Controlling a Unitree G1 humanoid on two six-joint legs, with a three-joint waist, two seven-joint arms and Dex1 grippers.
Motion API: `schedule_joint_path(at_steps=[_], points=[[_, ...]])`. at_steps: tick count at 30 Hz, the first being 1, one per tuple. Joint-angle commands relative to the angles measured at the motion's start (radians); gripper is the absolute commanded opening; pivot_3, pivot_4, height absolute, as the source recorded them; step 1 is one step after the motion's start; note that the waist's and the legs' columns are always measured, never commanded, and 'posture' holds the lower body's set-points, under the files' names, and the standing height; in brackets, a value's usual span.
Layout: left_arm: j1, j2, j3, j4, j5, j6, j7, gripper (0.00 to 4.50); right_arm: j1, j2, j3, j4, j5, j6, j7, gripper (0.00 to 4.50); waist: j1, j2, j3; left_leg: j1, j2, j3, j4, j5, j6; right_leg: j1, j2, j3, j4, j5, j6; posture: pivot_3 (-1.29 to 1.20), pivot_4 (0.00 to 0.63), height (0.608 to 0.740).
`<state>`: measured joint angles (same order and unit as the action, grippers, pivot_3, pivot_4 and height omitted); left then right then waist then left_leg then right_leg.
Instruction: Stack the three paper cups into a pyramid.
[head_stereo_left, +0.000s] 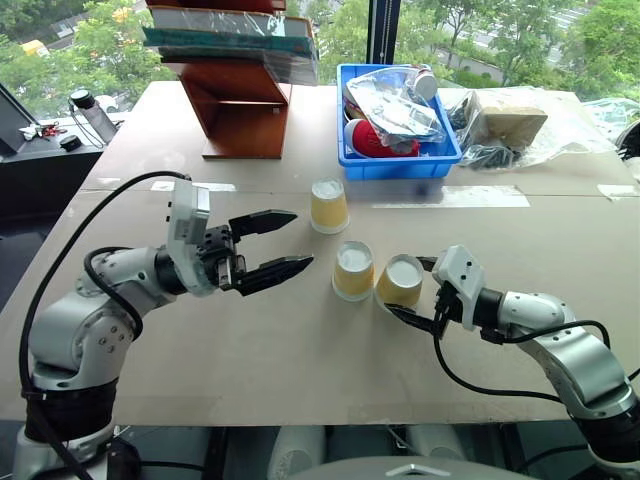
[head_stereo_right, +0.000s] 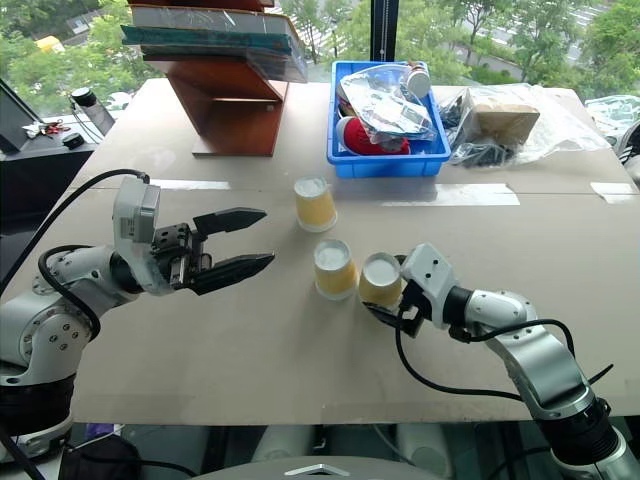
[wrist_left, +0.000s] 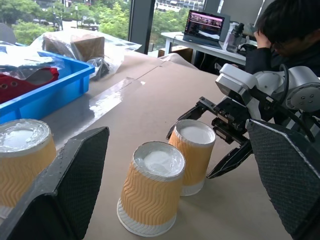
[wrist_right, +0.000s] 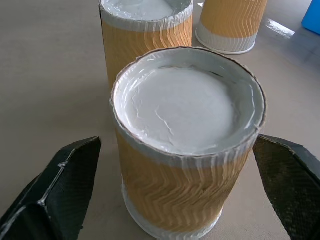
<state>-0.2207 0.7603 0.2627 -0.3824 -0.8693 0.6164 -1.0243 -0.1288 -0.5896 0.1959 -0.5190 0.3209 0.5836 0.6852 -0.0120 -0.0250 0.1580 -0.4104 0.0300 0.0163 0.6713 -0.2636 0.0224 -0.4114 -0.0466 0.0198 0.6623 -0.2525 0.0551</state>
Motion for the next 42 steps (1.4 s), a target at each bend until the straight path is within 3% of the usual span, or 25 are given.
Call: schedule_joint_path(at_steps=[1, 5, 13, 25, 38, 41, 42], points=[[-0.051, -0.011, -0.016, -0.022, -0.004, 0.027, 0.072, 4.50, 0.031, -0.028, -0.094, -0.078, 0.047, -0.055, 0.037, 4.48, 0.006, 0.000, 0.000, 0.000, 0.000, 0.000, 0.000, 0.000, 0.000, 0.000, 0.000, 0.000, 0.000, 0.000, 0.000, 0.00, 0.150, 0.740], [-0.112, -0.032, -0.066, 0.037, 0.052, 0.030, 0.123, 4.50, 0.126, -0.037, -0.250, -0.185, 0.138, -0.187, 0.099, 4.48, 0.008, 0.000, 0.000, -0.001, -0.001, -0.001, 0.000, 0.000, 0.000, 0.000, -0.001, 0.000, 0.000, 0.000, 0.000, 0.00, 0.150, 0.740], [-0.206, -0.032, -0.212, 0.238, 0.300, -0.037, 0.157, 4.50, 0.317, -0.086, -0.506, -0.344, 0.376, -0.165, 0.126, 4.48, 0.004, 0.000, 0.000, 0.001, -0.002, -0.001, 0.000, 0.000, 0.000, 0.002, 0.000, 0.000, 0.000, 0.000, 0.000, 0.00, 0.150, 0.740], [-0.374, -0.210, -0.322, 0.751, 0.546, -0.423, 0.063, 4.50, 0.498, -0.100, -0.661, -0.466, 0.476, -0.183, 0.064, 4.48, 0.018, -0.001, -0.001, 0.000, -0.003, 0.000, 0.002, 0.000, 0.000, 0.002, -0.001, -0.001, 0.000, 0.000, 0.000, 0.00, 0.150, 0.740], [-0.652, -0.393, -0.295, 1.333, 0.657, -0.712, 0.003, 4.50, 0.604, -0.095, -0.716, -0.524, 0.478, -0.216, 0.016, 4.48, 0.023, -0.002, -0.002, -0.003, -0.004, -0.001, 0.006, 0.000, 0.000, 0.002, -0.001, -0.004, 0.001, 0.000, 0.001, 0.00, 0.150, 0.740], [-0.683, -0.419, -0.284, 1.402, 0.670, -0.750, 0.006, 3.84, 0.613, -0.100, -0.717, -0.528, 0.479, -0.218, 0.004, 4.50, 0.024, -0.002, -0.002, -0.003, -0.004, -0.001, 0.007, 0.000, 0.000, 0.002, -0.001, -0.004, 0.001, 0.000, 0.001, 0.00, 0.150, 0.740], [-0.689, -0.424, -0.280, 1.414, 0.672, -0.758, 0.002, 3.42, 0.616, -0.101, -0.719, -0.528, 0.480, -0.218, 0.002, 4.50, 0.024, -0.002, -0.002, -0.003, -0.004, -0.001, 0.007, 0.000, 0.000, 0.002, -0.001, -0.004, 0.001, 0.000, 0.001, 0.00, 0.150, 0.740]])
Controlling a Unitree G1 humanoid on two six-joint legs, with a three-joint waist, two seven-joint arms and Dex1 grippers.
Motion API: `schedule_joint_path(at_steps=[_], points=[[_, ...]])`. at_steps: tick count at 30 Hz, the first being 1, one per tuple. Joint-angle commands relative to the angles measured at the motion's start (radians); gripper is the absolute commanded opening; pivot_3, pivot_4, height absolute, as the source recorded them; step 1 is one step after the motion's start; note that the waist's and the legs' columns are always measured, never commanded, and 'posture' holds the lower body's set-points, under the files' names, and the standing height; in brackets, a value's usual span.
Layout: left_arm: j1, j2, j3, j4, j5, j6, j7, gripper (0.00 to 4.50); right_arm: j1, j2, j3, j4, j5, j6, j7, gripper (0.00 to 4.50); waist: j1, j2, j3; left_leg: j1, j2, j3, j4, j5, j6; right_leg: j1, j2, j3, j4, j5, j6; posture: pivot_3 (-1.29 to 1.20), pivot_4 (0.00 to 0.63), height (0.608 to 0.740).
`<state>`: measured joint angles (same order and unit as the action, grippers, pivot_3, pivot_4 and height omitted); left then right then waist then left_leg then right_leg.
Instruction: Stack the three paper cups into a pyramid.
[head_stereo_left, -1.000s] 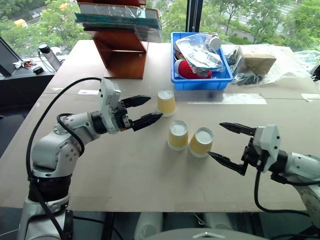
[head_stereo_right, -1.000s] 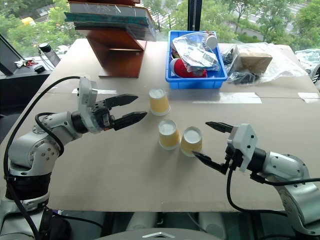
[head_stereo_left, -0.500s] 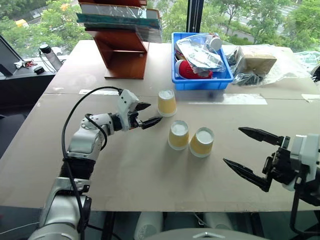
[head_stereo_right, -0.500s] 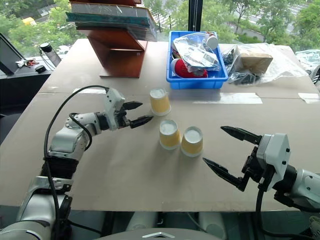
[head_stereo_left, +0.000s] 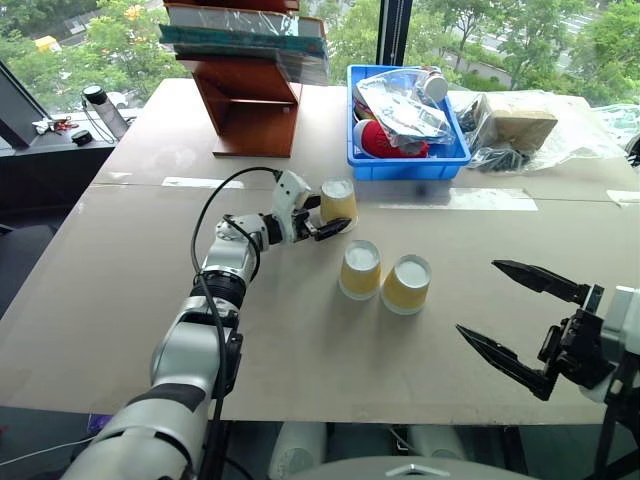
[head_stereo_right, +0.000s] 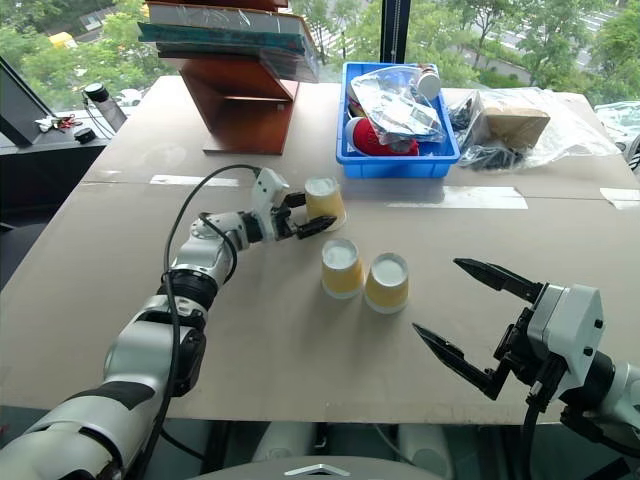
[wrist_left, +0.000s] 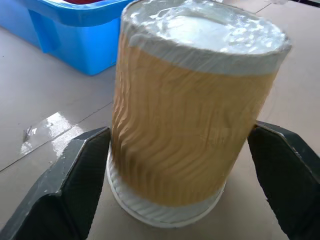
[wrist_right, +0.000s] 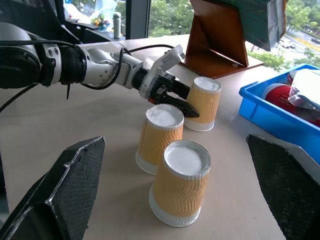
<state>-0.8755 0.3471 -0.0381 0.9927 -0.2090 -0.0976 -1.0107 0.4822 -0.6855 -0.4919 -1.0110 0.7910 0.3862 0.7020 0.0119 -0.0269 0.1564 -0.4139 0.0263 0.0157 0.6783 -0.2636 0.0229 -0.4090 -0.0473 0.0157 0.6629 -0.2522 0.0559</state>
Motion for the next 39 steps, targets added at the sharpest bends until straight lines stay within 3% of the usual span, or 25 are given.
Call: schedule_joint_path(at_steps=[1, 4, 5, 10, 14, 19, 22, 28, 39], points=[[-0.038, -0.014, 0.023, 0.050, 0.014, -0.051, -0.014, 3.04, 0.009, -0.007, -0.035, -0.036, 0.010, -0.021, -0.017, 4.50, 0.000, 0.000, 0.000, 0.000, 0.000, 0.000, 0.000, 0.000, 0.000, 0.000, 0.000, 0.000, 0.000, 0.000, 0.000, 0.00, 0.150, 0.740], [-0.048, -0.012, 0.043, 0.065, 0.009, -0.066, -0.024, 2.07, 0.013, -0.015, -0.038, -0.036, 0.013, -0.020, -0.026, 4.50, 0.000, 0.000, 0.000, 0.000, 0.000, 0.000, 0.000, 0.000, 0.000, 0.000, 0.000, 0.000, 0.001, 0.000, 0.000, 0.00, 0.150, 0.740], [-0.049, -0.008, 0.050, 0.064, 0.007, -0.068, -0.028, 1.95, 0.014, -0.018, -0.038, -0.036, 0.013, -0.020, -0.029, 4.50, -0.001, 0.000, 0.000, 0.000, 0.000, 0.000, 0.000, 0.000, 0.000, 0.000, 0.000, 0.000, 0.001, 0.000, 0.000, 0.00, 0.150, 0.740], [-0.049, 0.032, 0.101, -0.024, -0.052, -0.005, -0.132, 1.95, 0.008, -0.029, -0.029, -0.036, 0.016, -0.015, -0.044, 4.50, -0.002, 0.000, 0.000, 0.000, 0.000, -0.001, 0.000, 0.000, 0.000, 0.000, 0.000, 0.000, 0.001, 0.000, 0.000, 0.00, 0.150, 0.740], [-0.018, 0.127, 0.103, -0.364, -0.208, 0.333, -0.340, 1.95, -0.015, -0.036, -0.004, -0.020, 0.008, -0.007, -0.050, 4.50, -0.002, 0.000, 0.000, -0.001, 0.000, -0.001, 0.001, 0.000, 0.000, 0.000, 0.000, -0.001, 0.001, 0.000, 0.000, 0.00, 0.150, 0.740], [0.049, 0.202, 0.061, -0.701, -0.343, 0.660, -0.396, 1.95, -0.046, -0.040, 0.028, 0.004, 0.001, -0.005, -0.048, 4.50, -0.001, 0.002, -0.001, 0.000, 0.001, -0.003, 0.001, 0.000, 0.000, 0.001, 0.000, 0.000, 0.001, 0.000, 0.000, 0.00, 0.150, 0.740], [0.089, 0.198, 0.031, -0.853, -0.379, 0.740, -0.373, 1.95, -0.047, -0.038, 0.040, 0.007, -0.006, -0.007, -0.045, 4.50, 0.002, 0.002, -0.001, 0.000, 0.001, -0.006, 0.003, 0.000, 0.000, 0.002, 0.000, -0.001, 0.001, 0.000, 0.000, 0.00, 0.150, 0.740], [0.146, 0.140, -0.056, -0.940, -0.324, 0.675, -0.343, 1.95, 0.013, -0.025, 0.015, -0.019, -0.004, -0.012, -0.043, 4.50, 0.002, 0.002, -0.001, 0.001, 0.001, -0.008, 0.006, 0.000, 0.000, 0.004, 0.000, -0.001, 0.002, 0.000, 0.000, 0.00, 0.150, 0.740], [0.118, 0.097, -0.162, -0.868, -0.222, 0.548, -0.351, 1.95, 0.149, 0.022, -0.013, -0.036, -0.045, -0.072, -0.032, 4.50, 0.001, 0.002, -0.001, 0.001, 0.000, -0.009, 0.006, 0.000, 0.000, 0.004, 0.000, -0.002, 0.001, 0.000, 0.000, 0.00, 0.150, 0.740]])
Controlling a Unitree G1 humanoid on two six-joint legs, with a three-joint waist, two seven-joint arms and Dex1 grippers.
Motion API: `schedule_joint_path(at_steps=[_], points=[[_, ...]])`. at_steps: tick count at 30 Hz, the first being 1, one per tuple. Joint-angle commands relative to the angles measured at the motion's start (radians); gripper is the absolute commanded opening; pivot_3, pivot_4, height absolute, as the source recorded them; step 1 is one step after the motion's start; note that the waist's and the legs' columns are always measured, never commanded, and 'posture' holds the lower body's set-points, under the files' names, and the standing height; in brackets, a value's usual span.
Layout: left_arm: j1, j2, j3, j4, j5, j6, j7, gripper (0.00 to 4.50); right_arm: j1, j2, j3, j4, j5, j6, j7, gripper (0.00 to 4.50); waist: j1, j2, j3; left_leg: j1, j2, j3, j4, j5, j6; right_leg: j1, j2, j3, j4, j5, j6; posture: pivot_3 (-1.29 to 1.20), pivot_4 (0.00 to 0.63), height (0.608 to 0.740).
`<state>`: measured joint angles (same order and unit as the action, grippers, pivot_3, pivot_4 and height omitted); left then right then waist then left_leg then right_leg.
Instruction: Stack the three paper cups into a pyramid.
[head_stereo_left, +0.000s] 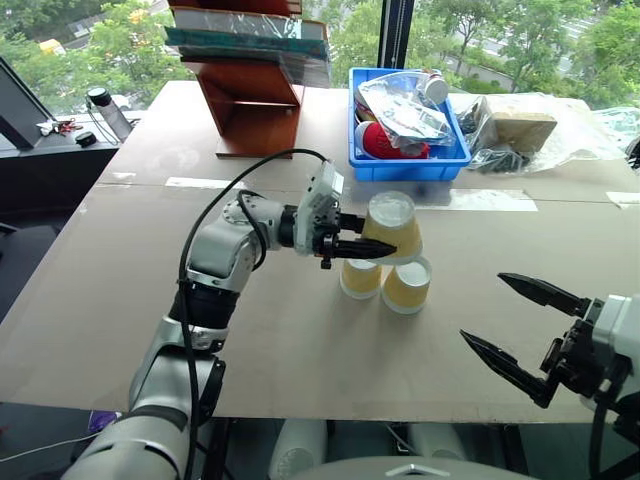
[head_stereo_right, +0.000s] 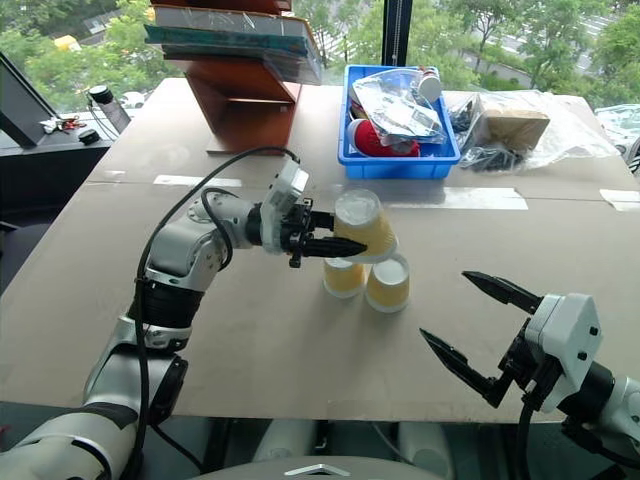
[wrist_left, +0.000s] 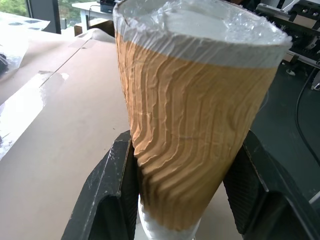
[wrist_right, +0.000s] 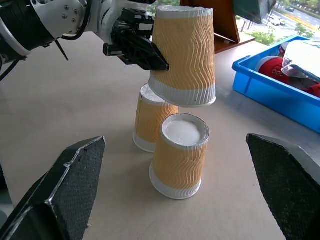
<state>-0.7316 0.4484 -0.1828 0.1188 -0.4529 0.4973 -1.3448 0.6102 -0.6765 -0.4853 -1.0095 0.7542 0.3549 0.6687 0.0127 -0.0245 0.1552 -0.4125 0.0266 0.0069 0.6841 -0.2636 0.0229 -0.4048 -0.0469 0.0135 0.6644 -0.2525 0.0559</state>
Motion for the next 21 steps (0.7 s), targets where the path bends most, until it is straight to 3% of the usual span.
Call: schedule_joint_path(at_steps=[1, 6, 10, 11, 13, 21], points=[[-0.026, -0.004, -0.024, 0.015, 0.031, -0.060, -0.019, 1.95, 0.030, 0.017, -0.018, -0.038, -0.013, -0.047, 0.001, 4.50, 0.000, 0.000, 0.000, 0.000, 0.000, 0.000, 0.000, 0.000, 0.000, 0.000, 0.000, 0.000, 0.000, 0.000, 0.000, 0.00, 0.150, 0.740], [-0.012, -0.009, -0.042, 0.051, 0.067, -0.109, -0.023, 1.95, 0.051, 0.024, -0.012, -0.038, -0.028, -0.067, -0.001, 4.50, 0.000, 0.000, 0.000, 0.000, 0.000, 0.000, 0.000, 0.000, 0.000, 0.000, 0.000, 0.000, 0.000, 0.000, 0.000, 0.00, 0.150, 0.740], [-0.025, -0.006, -0.034, 0.020, 0.063, -0.072, -0.002, 3.33, 0.052, 0.025, -0.011, -0.037, -0.031, -0.068, -0.001, 4.50, 0.000, 0.000, 0.000, 0.000, 0.000, 0.000, 0.000, 0.000, 0.000, 0.000, 0.000, 0.000, 0.000, 0.000, 0.000, 0.00, 0.150, 0.740], [-0.032, -0.001, -0.024, -0.014, 0.046, -0.034, 0.010, 3.89, 0.051, 0.024, -0.012, -0.036, -0.031, -0.067, 0.000, 4.50, 0.000, 0.000, 0.000, 0.000, 0.000, 0.000, 0.000, 0.000, 0.000, 0.000, 0.000, 0.000, 0.000, 0.000, 0.000, 0.00, 0.150, 0.740], [-0.034, 0.012, -0.007, -0.077, 0.011, 0.039, 0.028, 4.36, 0.053, 0.026, -0.013, -0.033, -0.032, -0.068, 0.005, 4.50, 0.000, 0.000, 0.000, 0.000, 0.000, 0.000, 0.000, 0.000, 0.000, 0.000, 0.000, 0.000, 0.000, 0.000, 0.000, 0.00, 0.150, 0.740], [0.069, 0.170, 0.172, -0.312, -0.201, 0.291, 0.074, 4.36, 0.031, 0.021, 0.006, 0.008, -0.048, -0.073, 0.032, 4.50, -0.007, 0.001, 0.000, 0.001, 0.001, 0.000, 0.000, 0.000, 0.000, 0.000, 0.000, 0.000, 0.000, 0.000, 0.000, 0.00, 0.150, 0.740]])
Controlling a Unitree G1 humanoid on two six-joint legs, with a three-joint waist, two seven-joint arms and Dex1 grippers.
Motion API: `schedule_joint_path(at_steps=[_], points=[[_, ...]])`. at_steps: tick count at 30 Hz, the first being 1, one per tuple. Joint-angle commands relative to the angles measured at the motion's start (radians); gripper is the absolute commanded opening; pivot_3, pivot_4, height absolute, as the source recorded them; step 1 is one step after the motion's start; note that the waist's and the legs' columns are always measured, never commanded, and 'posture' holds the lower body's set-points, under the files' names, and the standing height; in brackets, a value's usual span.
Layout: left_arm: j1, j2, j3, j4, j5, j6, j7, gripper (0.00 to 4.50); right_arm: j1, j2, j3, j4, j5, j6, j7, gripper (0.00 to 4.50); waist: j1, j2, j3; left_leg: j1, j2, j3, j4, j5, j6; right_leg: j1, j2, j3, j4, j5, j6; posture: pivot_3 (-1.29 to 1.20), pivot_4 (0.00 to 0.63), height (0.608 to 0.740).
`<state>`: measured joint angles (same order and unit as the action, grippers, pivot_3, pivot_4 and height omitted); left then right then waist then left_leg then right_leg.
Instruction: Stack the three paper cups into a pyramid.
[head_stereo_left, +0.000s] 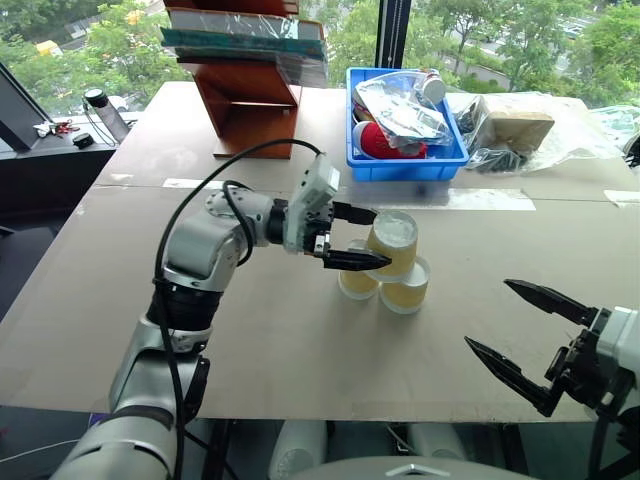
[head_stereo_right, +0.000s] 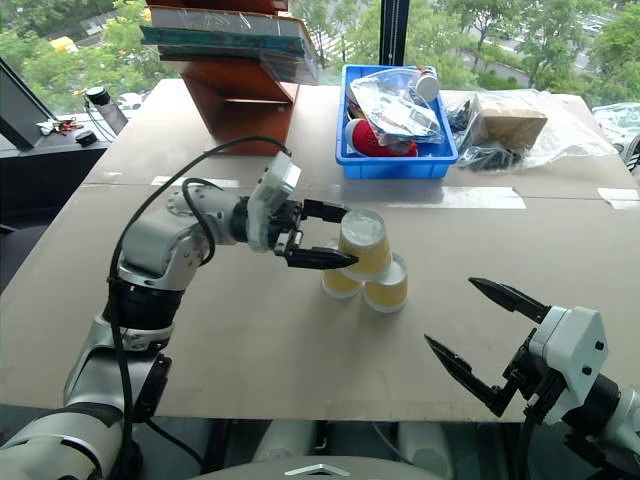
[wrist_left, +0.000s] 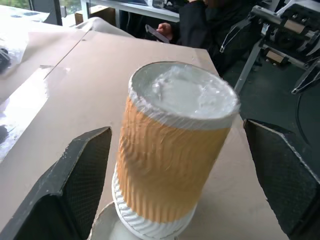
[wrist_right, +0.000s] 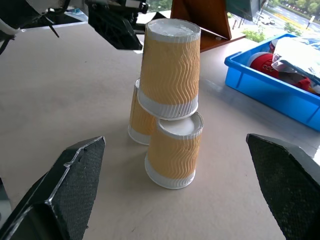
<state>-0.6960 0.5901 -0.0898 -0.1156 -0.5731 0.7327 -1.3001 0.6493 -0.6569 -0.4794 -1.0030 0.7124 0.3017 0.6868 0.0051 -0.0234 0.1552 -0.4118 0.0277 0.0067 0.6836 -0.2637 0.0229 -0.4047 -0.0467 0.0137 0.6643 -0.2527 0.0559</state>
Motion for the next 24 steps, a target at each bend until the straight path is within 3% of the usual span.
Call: schedule_joint_path(at_steps=[1, 7, 20, 24], points=[[0.054, 0.038, 0.101, -0.094, -0.092, 0.062, 0.047, 4.36, -0.010, 0.002, 0.002, 0.010, -0.011, -0.021, 0.018, 4.50, 0.001, 0.000, 0.000, 0.000, 0.000, 0.000, 0.000, 0.000, 0.000, 0.000, 0.000, 0.000, 0.000, 0.000, 0.000, 0.00, 0.150, 0.740], [0.250, 0.112, 0.239, -0.129, -0.083, 0.045, 0.167, 4.36, 0.027, 0.025, -0.015, 0.102, -0.047, -0.052, 0.080, 4.50, 0.008, 0.000, 0.000, 0.000, 0.000, 0.001, 0.000, 0.000, 0.000, 0.000, 0.000, 0.000, -0.001, 0.000, 0.000, 0.00, 0.150, 0.740], [0.856, 0.007, 0.456, -0.366, -0.072, -0.111, 0.412, 4.36, 0.131, 0.071, -0.160, 0.294, -0.025, -0.101, 0.199, 4.50, 0.009, 0.002, -0.001, 0.004, 0.006, 0.004, -0.001, 0.000, 0.000, 0.002, -0.001, 0.002, -0.002, -0.002, -0.004, 0.00, 0.150, 0.740], [0.952, -0.006, 0.463, -0.385, -0.069, -0.154, 0.429, 4.36, 0.138, 0.053, -0.181, 0.326, -0.021, -0.092, 0.236, 4.50, 0.009, 0.001, -0.001, 0.016, 0.008, 0.010, -0.006, -0.001, 0.000, 0.011, -0.002, 0.007, -0.003, -0.003, -0.005, 0.00, 0.150, 0.740]])
